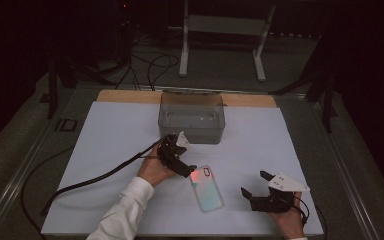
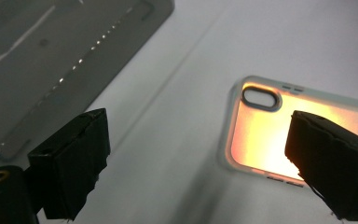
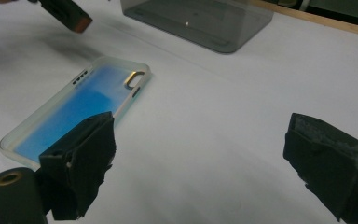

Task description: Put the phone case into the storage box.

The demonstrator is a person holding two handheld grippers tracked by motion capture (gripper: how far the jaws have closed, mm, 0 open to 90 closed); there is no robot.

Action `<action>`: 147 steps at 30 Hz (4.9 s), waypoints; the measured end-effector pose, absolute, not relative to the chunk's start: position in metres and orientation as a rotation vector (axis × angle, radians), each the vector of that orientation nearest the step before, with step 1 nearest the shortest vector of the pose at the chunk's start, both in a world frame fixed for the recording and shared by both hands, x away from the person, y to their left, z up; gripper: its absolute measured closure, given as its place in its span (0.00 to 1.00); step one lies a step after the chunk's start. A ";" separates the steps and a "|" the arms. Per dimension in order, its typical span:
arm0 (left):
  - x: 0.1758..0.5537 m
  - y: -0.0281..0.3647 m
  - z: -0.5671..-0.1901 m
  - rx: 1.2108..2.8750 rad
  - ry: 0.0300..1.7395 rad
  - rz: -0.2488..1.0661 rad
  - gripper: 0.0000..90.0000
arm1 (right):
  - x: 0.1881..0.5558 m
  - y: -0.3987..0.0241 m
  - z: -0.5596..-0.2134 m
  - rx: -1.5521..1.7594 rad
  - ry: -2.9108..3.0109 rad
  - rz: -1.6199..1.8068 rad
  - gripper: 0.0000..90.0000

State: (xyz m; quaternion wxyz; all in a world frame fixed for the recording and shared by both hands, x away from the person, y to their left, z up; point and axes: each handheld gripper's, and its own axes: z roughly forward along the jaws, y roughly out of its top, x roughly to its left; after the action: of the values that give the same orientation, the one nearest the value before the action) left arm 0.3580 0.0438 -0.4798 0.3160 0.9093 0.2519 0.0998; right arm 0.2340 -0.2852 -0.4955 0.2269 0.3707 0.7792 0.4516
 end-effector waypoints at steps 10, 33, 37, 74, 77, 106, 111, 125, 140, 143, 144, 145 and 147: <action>0.363 0.037 -0.495 2.413 0.682 0.185 0.17 | 0.234 -0.285 -0.496 1.024 2.152 1.241 0.10; 0.367 0.029 -0.511 2.448 0.608 -0.015 0.85 | 0.235 -0.284 -0.497 1.027 2.166 1.228 0.10; 0.369 0.030 -0.510 2.456 0.605 -0.004 0.92 | 0.235 -0.283 -0.498 1.024 2.168 1.229 0.10; 0.351 0.060 -0.464 2.373 0.565 0.312 0.99 | 0.239 -0.283 -0.496 1.078 2.180 1.288 0.10; 0.349 0.062 -0.460 2.356 0.568 0.328 0.99 | 0.242 -0.284 -0.492 1.115 2.178 1.316 0.10; 0.332 0.103 -0.420 2.251 0.589 0.538 0.99 | 0.284 -0.231 -0.427 1.011 2.312 1.395 0.10; 0.328 0.107 -0.414 2.231 0.586 0.578 0.99 | 0.291 -0.218 -0.420 0.985 2.344 1.416 0.10; 0.317 0.114 -0.403 2.210 0.552 0.677 0.99 | 0.308 -0.177 -0.408 0.922 2.469 1.435 0.10; 0.310 0.119 -0.397 2.181 0.540 0.732 0.99 | 0.320 -0.151 -0.407 0.920 2.591 1.420 0.20; 0.310 0.119 -0.397 2.175 0.539 0.736 0.99 | 0.321 -0.148 -0.407 0.921 2.604 1.415 0.27; 0.309 0.119 -0.397 2.174 0.539 0.736 0.99 | 0.321 -0.147 -0.407 0.913 2.610 1.413 0.30; 0.309 0.119 -0.397 2.172 0.535 0.736 0.99 | 0.321 -0.146 -0.407 0.913 2.616 1.410 0.33; 0.310 0.118 -0.398 2.174 0.530 0.732 0.99 | 0.322 -0.145 -0.407 0.912 2.630 1.410 0.40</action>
State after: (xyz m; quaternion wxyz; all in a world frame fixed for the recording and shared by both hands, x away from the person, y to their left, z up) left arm 0.3096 0.1182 -0.3975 0.3834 0.8528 0.2078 0.2872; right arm 0.3215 -0.1452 -0.4071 0.0106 0.2922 0.8429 0.4517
